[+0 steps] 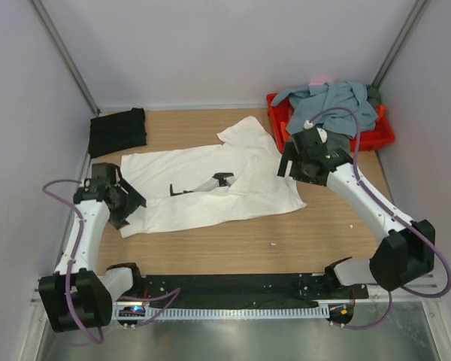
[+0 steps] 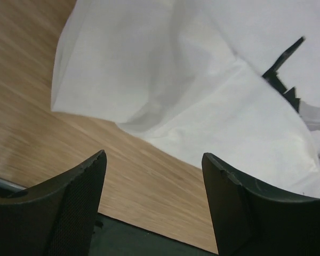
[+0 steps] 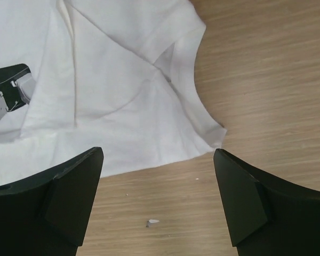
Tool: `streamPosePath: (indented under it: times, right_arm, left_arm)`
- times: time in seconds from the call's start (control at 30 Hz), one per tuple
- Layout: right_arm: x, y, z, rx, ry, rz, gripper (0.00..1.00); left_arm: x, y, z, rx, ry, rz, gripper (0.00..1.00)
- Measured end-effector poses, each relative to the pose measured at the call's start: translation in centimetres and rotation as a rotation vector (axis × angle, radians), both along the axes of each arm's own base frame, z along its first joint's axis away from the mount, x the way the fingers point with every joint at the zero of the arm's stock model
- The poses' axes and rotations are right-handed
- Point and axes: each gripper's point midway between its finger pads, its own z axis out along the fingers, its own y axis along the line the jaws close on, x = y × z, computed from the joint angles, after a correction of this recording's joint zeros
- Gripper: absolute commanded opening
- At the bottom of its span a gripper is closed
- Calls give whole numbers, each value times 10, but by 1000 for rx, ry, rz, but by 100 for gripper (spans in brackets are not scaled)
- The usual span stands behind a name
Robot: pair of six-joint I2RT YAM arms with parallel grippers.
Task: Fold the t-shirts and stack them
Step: Fold the tshirt
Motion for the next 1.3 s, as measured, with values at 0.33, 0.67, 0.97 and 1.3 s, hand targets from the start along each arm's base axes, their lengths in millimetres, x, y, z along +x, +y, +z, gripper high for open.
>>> streamPosePath:
  times: [0.33,0.67,0.97,1.3]
  right_arm:
    - [-66,-32,-111,240,282,-200,85]
    - [-38,-26,-128,356,271,-205,79]
    - [-33,-30,-139,395,263,-214,65]
    - [-30,-50,-142,399,241,-253,52]
  left_arm:
    - [-44,-14,-36,-89,7,199,73]
    - [-50,11,-43,13,13,374,71]
    - [-70,20,-77,86,148,427,71]
    - [-73,40,-88,201,175,473,69]
